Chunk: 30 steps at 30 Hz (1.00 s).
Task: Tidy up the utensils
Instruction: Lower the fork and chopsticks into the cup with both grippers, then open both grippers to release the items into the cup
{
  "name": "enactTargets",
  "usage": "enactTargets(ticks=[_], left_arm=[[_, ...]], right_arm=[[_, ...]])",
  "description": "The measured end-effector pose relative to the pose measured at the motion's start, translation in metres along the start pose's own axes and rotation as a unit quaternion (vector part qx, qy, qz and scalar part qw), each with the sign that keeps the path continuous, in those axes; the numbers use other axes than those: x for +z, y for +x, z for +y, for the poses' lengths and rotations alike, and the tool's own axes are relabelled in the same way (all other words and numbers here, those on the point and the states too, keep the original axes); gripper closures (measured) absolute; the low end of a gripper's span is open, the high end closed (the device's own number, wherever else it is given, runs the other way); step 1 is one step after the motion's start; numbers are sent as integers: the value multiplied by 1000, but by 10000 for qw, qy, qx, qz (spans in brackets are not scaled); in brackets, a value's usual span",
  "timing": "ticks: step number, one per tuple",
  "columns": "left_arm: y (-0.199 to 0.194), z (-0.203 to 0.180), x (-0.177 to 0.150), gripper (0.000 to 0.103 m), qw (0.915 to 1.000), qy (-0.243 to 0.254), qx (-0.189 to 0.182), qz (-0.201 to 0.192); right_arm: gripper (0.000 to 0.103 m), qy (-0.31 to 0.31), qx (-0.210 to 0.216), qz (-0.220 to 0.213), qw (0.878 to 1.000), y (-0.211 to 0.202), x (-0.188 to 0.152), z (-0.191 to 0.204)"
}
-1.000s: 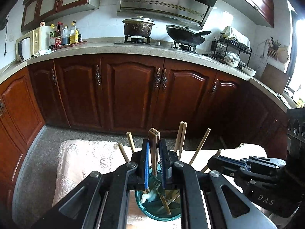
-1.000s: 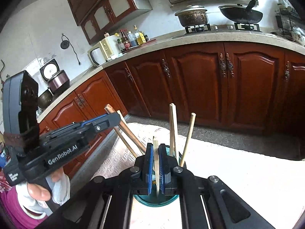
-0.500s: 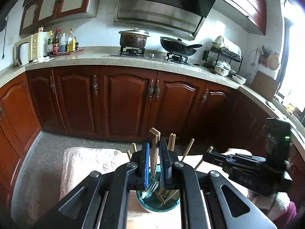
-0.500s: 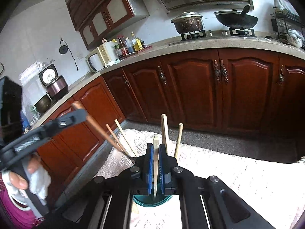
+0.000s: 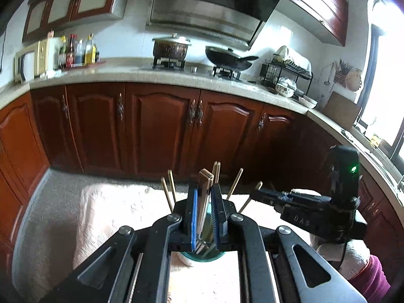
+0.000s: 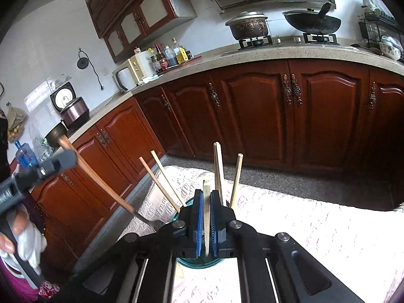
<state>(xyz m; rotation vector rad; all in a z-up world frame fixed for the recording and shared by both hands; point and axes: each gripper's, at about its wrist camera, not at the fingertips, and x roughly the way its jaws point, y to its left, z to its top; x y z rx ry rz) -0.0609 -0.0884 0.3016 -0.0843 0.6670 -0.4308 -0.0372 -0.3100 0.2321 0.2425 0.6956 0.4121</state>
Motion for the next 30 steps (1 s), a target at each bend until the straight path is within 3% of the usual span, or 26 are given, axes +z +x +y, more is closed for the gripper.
enactTargets(ticks=[7, 15, 22, 26, 29, 30], left_arm=[[24, 10, -15, 93, 9992, -326, -50, 239], [53, 11, -35, 93, 9981, -239, 267, 497], [67, 14, -47, 93, 9972, -222, 464, 550], [65, 13, -46, 92, 9967, -270, 450, 626], [59, 14, -45, 82, 9969, -255, 491, 567], [57, 14, -45, 69, 9969, -277, 480, 557]], right_arm=[[96, -79, 34, 98, 9999, 6, 0, 4], [96, 91, 89, 186, 9997, 16, -3, -3], [91, 318, 41, 313, 9990, 16, -10, -15], [83, 532, 45, 391, 9978, 14, -12, -21], [76, 661, 54, 391, 9970, 9, -18, -26], [75, 709, 55, 396, 9967, 7, -20, -28]])
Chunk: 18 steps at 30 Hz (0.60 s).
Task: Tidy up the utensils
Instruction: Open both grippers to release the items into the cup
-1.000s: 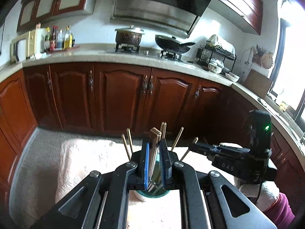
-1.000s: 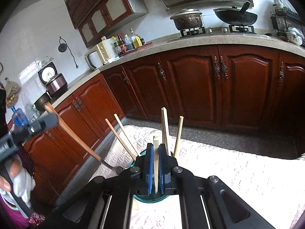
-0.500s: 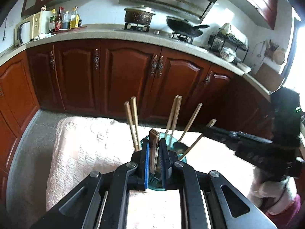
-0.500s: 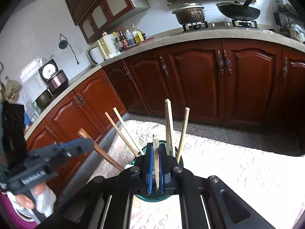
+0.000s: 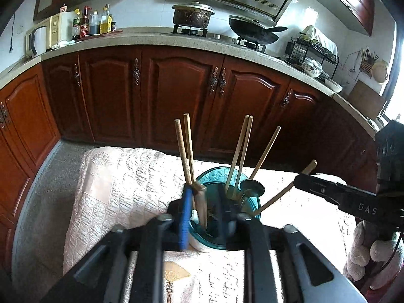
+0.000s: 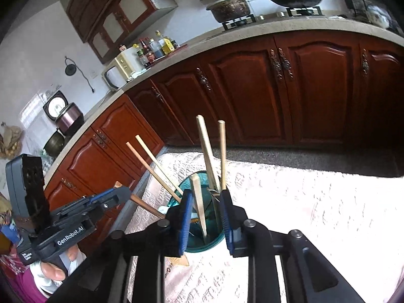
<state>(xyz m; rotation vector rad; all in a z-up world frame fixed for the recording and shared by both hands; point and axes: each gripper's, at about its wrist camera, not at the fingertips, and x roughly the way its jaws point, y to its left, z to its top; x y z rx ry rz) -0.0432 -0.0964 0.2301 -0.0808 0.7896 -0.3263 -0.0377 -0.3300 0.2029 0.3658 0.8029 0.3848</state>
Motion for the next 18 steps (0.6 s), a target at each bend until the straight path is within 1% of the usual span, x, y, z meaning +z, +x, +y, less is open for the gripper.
enactTargets(ticks=[1, 2, 6, 12, 15, 18], left_arm=[[-2, 1, 0, 56, 10000, -55, -49, -19], [-5, 3, 0, 53, 9999, -130, -92, -50], [-16, 8, -4, 52, 9996, -240, -89, -106], [-34, 9, -17, 51, 9992, -200, 204, -290], [-39, 7, -29, 43, 9988, -145, 335, -337], [-38, 3, -40, 43, 9989, -118, 387, -252]], right_arm=[[75, 47, 12, 0, 10000, -2, -3, -2], [75, 66, 14, 0, 10000, -4, -5, -5], [71, 150, -75, 26, 9999, -12, -16, -8], [70, 254, -278, -27, 9993, -31, -38, -13], [69, 238, -379, -85, 9990, -39, -52, -9], [69, 140, -506, -156, 9985, -43, -67, 1]])
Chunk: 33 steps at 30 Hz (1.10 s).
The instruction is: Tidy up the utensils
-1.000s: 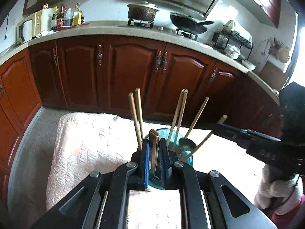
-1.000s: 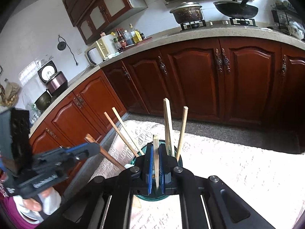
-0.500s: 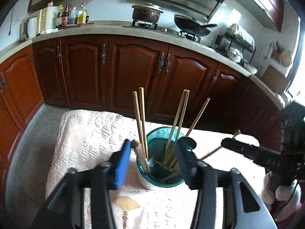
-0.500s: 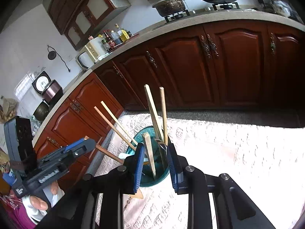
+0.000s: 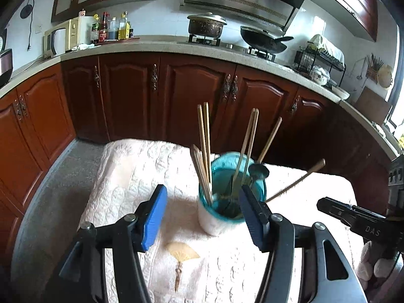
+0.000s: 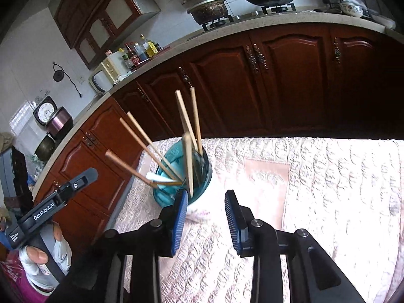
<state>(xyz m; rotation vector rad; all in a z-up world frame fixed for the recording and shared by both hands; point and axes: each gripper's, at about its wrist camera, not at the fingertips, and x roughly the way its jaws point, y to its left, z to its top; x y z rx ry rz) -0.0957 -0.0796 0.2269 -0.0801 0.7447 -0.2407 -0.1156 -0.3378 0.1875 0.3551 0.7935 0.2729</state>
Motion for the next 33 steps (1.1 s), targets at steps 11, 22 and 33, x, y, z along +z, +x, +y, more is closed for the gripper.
enactTargets(ticks=[11, 22, 33], left_arm=[[-15, -14, -24, 43, 9998, 46, 175, -123], [-27, -17, -33, 43, 9986, 228, 391, -280], [-31, -17, -35, 43, 9977, 242, 511, -366]], right_arm=[[63, -500, -507, -340, 9969, -9, -22, 40], [44, -747, -622, -478, 9941, -11, -28, 58], [40, -745, -742, -558, 9929, -15, -25, 60]])
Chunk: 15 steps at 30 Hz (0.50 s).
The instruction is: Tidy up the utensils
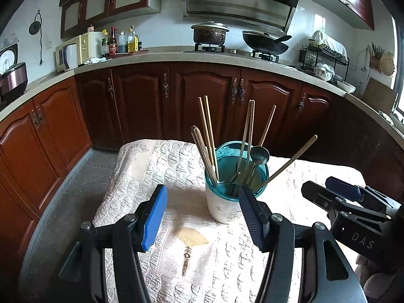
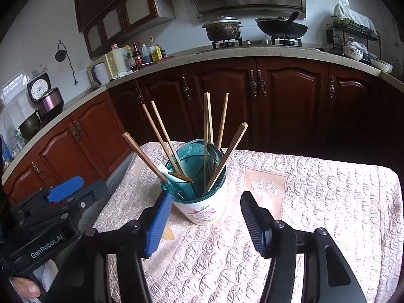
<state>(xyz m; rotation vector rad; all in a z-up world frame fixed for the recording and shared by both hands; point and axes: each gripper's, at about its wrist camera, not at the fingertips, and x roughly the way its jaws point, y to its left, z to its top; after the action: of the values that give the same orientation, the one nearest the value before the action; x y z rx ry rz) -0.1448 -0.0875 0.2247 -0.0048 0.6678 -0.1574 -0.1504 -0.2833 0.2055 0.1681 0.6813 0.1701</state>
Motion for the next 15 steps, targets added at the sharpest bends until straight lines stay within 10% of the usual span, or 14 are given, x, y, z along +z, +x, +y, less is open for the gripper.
enactTargets(ticks=[15], left_arm=[[-1, 3, 0, 43, 9998, 43, 184, -82]], right_arm=[[39, -138, -36, -3, 9999, 4, 1, 10]])
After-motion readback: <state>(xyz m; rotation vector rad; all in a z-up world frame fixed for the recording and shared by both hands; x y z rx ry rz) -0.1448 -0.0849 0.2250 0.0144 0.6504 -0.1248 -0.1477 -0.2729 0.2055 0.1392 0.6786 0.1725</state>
